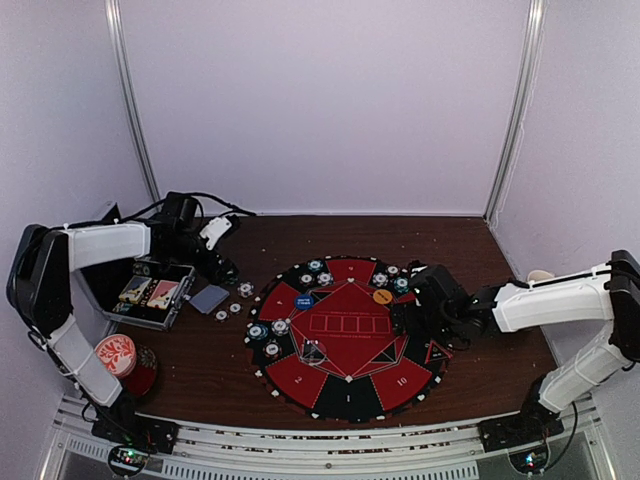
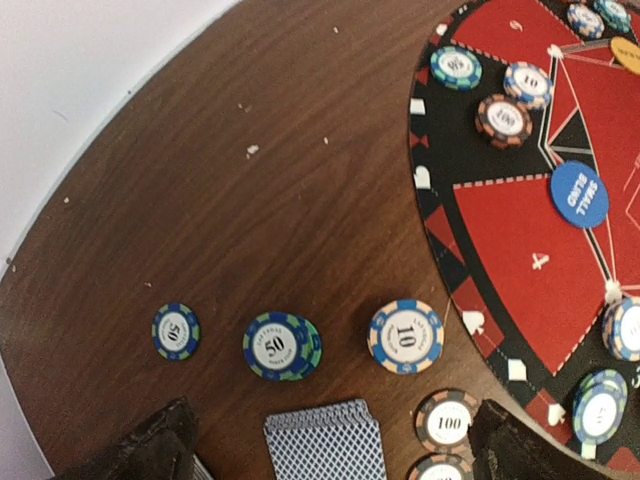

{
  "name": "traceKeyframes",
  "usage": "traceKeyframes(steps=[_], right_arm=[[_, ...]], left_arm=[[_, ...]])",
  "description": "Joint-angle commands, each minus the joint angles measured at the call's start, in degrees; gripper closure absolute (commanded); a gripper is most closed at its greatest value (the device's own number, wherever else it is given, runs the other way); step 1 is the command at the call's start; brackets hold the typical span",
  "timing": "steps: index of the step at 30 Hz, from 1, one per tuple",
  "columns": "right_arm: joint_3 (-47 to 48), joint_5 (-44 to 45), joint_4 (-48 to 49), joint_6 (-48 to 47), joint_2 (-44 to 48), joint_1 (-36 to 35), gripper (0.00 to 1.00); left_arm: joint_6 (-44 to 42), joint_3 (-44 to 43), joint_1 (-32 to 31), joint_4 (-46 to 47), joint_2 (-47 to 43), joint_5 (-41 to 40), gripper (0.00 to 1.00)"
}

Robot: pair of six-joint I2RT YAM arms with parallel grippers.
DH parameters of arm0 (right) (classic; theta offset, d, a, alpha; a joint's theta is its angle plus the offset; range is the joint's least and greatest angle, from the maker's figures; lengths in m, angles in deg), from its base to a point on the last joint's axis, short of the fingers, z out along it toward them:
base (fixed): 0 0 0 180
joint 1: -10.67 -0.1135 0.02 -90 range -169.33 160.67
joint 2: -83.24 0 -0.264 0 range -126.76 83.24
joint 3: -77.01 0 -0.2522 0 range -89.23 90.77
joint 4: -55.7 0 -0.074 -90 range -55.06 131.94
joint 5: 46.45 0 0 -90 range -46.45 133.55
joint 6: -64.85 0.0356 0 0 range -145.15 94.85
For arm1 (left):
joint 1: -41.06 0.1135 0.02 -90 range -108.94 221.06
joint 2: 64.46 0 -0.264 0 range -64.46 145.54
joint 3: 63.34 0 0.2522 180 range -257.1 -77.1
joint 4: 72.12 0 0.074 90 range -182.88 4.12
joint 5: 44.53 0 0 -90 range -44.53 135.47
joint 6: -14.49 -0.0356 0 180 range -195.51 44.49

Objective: Distribute texas hold em gaming equipment
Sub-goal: Pick up the poker card from the center of the board.

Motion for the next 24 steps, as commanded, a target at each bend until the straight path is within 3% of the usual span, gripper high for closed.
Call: traceKeyframes(steps=[1,11,24], right_arm=[[-1.26,-1.29,2.03,-0.41,1.56,0.22,0.00],[-3.57,-2.19,3.09,0.04,5.44,0.22,0.00],[-4.19,-2.37,3.10,0.23,6.69,0.17,0.00]], left_arm=[[-4.34,-1.05,1.51,-6.34,1.41,-0.12,0.02],[-9.93,-5.29,6.30,-16.75,6.40,0.93,0.02],[-9.61,-6.43,6.29,-17.12,11.43,-1.67,0.02]])
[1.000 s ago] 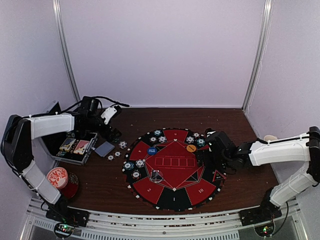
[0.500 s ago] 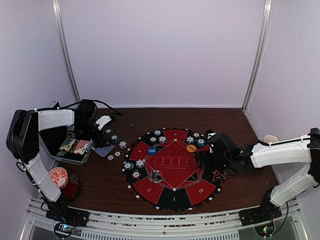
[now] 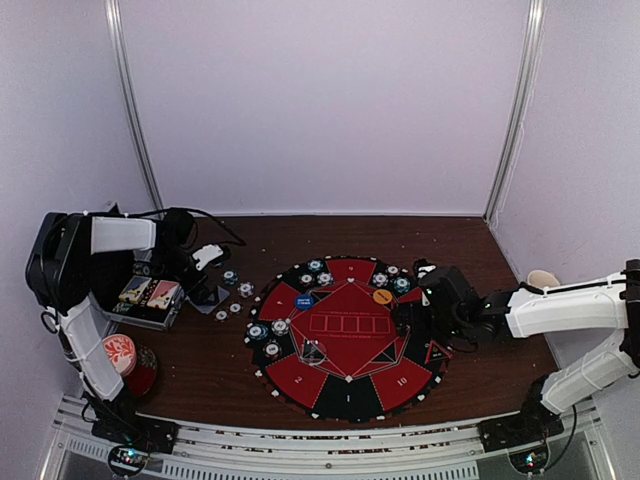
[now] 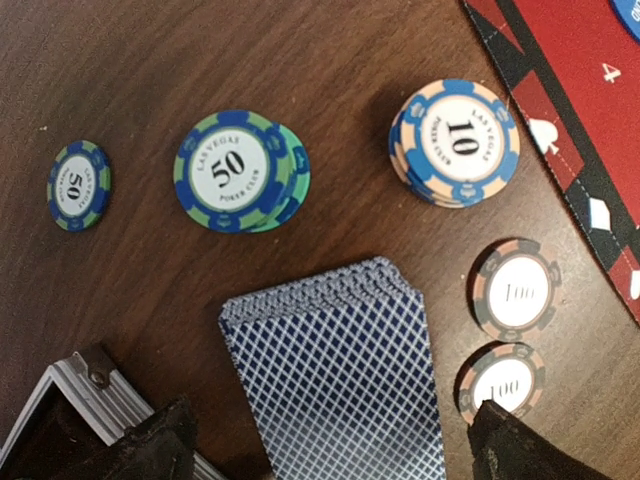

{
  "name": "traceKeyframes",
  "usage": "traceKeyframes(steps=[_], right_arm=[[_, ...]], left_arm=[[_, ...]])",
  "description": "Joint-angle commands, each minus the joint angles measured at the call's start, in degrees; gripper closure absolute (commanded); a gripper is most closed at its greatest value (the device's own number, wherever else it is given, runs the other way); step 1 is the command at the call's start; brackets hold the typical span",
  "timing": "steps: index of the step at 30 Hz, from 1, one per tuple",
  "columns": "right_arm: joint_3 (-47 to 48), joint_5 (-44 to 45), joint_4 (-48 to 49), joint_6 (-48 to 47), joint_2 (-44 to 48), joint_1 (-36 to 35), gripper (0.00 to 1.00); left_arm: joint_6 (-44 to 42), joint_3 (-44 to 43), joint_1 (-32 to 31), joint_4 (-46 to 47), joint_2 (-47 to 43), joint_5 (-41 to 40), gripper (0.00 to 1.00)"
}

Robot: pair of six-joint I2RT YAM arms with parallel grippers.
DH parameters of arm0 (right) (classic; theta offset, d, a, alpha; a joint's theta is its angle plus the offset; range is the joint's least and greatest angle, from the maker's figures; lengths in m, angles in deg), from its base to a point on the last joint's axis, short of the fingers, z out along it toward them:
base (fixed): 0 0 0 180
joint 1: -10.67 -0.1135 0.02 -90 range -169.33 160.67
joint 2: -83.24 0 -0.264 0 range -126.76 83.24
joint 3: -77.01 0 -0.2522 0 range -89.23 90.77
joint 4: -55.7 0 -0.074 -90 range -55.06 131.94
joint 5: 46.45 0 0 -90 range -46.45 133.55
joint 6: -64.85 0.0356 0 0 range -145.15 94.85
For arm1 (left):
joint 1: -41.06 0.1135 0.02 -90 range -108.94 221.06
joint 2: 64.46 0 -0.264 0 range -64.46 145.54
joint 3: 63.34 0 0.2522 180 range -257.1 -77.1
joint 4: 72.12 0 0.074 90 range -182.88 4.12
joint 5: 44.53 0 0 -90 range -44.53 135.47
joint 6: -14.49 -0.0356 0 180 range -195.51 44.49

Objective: Distribute texas hold em gaming equipment
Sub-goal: Pick up the poker card from the center of the board.

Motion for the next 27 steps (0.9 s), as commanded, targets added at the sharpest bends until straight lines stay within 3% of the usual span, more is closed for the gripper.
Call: traceKeyframes(steps=[1,27], right_arm=[[-0.85,0.13,0.71,0.21,1.52,0.19,0.00],[-1.10,0.15,0.69,0.27,2.70,0.18,0.00]], left_arm=[[-0.26,-1.63,-0.02,0.05,1.79,-1.02,0.02],[2.84,-1.91,-1.39,0.60,6.57,-3.63,0.02]])
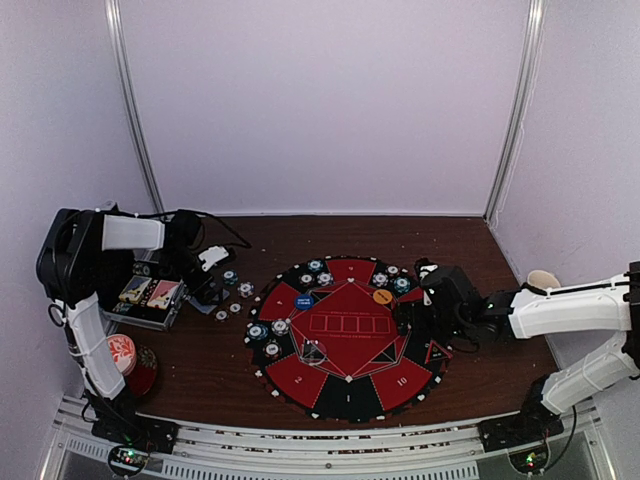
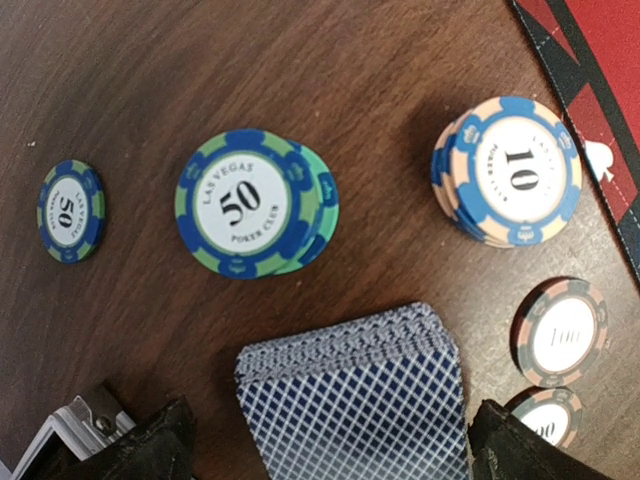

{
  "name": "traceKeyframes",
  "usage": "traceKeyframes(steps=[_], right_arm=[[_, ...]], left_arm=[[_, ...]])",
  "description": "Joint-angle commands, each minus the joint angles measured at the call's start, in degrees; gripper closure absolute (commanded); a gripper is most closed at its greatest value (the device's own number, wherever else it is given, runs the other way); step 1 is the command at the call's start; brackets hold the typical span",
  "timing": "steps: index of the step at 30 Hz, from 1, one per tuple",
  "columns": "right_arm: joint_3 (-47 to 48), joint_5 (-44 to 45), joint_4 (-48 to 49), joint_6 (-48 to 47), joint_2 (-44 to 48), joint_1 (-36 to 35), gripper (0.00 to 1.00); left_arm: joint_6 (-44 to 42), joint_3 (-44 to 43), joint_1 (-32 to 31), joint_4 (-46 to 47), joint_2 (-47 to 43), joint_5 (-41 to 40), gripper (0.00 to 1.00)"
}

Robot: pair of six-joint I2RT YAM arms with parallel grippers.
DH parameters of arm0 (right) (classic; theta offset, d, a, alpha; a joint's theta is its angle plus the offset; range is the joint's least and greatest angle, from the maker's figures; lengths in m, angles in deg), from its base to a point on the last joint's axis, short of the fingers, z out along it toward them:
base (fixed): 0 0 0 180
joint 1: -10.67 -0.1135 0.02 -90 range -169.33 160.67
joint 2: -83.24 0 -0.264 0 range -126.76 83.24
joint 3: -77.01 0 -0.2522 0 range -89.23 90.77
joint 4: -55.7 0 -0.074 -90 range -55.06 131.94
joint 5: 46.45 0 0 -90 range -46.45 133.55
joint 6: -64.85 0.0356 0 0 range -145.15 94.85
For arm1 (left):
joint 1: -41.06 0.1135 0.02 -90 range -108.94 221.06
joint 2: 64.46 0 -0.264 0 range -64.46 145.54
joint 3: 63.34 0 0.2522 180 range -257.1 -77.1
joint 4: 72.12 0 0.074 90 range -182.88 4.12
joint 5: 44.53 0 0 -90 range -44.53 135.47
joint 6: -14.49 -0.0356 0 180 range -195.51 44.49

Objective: Distribute texas hold em gaming equipment
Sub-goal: Pick up the poker card from the center of the board.

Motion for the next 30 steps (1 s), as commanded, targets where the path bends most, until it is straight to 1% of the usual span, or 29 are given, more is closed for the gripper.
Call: traceKeyframes(steps=[1,16,25,30], right_arm=[[-0.60,0.16,0.60,0.09,1.40,0.14,0.00],[-0.96,-0.38,0.69,0.18,2.50,0.11,0.00],[-0.99,-0.46,0.74,0.13,2.28,0.09,0.00],[-0.83,-0.61,0.75,0.08,1.88,0.05,0.00]], left_arm=[[2.00,0.21,-0.53,-1.64,2.00,-1.23,0.02],[2.93,1.06,-0.65,-1.37,2.97,-1.92,0.09],[3.75,0.83,-0.75,-3.87,3.98,0.53,0.14],[5.34,1.45,-0.84,-4.45,4.08,-1.09,0.15]])
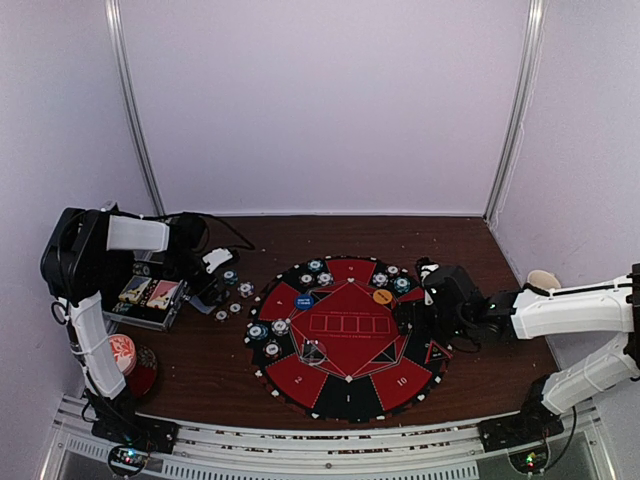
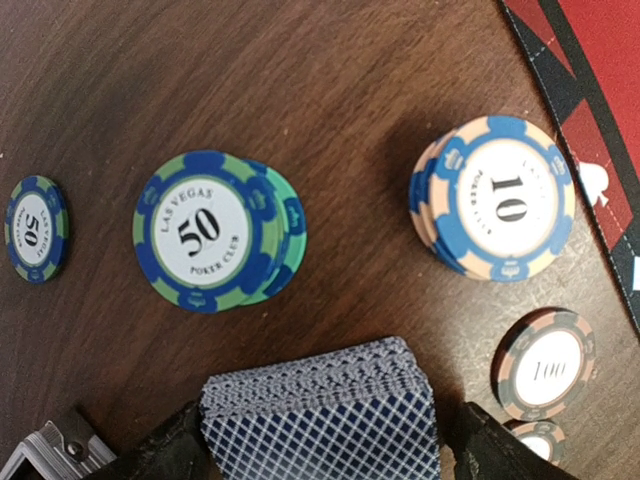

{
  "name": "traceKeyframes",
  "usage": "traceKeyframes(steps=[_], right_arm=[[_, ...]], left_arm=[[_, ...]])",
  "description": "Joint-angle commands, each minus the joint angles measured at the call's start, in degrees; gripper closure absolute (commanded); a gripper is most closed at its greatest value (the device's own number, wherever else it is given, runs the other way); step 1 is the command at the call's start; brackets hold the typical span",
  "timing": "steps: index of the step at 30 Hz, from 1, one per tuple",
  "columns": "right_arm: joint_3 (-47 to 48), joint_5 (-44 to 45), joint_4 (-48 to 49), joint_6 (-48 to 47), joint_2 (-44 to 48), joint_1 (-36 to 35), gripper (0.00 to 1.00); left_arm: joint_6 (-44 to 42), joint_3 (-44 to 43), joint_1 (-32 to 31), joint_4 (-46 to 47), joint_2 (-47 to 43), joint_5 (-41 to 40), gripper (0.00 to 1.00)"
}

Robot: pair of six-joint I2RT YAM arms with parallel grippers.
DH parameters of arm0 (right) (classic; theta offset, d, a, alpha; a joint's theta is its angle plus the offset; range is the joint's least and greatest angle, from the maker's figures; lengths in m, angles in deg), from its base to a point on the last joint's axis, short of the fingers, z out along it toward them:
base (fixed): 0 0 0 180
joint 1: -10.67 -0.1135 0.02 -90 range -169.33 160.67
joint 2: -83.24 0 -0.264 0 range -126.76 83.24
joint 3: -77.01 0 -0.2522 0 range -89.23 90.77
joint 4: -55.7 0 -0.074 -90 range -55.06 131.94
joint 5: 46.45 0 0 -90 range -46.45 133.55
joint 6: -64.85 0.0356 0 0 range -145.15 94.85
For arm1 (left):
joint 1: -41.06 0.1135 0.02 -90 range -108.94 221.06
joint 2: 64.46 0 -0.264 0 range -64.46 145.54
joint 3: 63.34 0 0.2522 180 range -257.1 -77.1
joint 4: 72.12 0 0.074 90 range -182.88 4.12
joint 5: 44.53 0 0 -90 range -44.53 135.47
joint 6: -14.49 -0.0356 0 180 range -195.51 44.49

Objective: Distribute texas hold em gaming equipment
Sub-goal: Pick up the poker card from the center of the board.

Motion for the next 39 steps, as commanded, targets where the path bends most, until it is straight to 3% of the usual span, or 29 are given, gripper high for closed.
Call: traceKeyframes(steps=[1,11,17,29,33,39], right_arm=[[-0.54,-0.13,0.74,0.09,0.98,0.10,0.00],[-0.70,-0.65,0.81,0.15,1.79,0.06,0.00],[-0.90,-0.82,0.91,0.15,2.32,0.00,0.00],[-0.89,-0.57,0.87,0.14,2.41,0.02,0.00],[-0.91,-0.55,0.86,0.18,2.41,0.01,0.00],[-0.97,-0.61,0.83,0.30,2.50,0.02,0.00]], left_arm=[[3.52,1.66,0.16,-5.36,2.36,-1.88,0.15],[5.79,3.02,-0.47,-5.36,1.51,-2.39,0.22],[5.93,3.46,-1.03,-5.28,1.41,-2.96,0.32],[6.27,3.98,-1.21,-5.04,0.73,-3.95,0.36],[6.29,4.25,-1.26,-5.01,0.62,-3.86,0.45],[6.12,4.17,-1.26,-5.01,0.77,-5.12,0.20]])
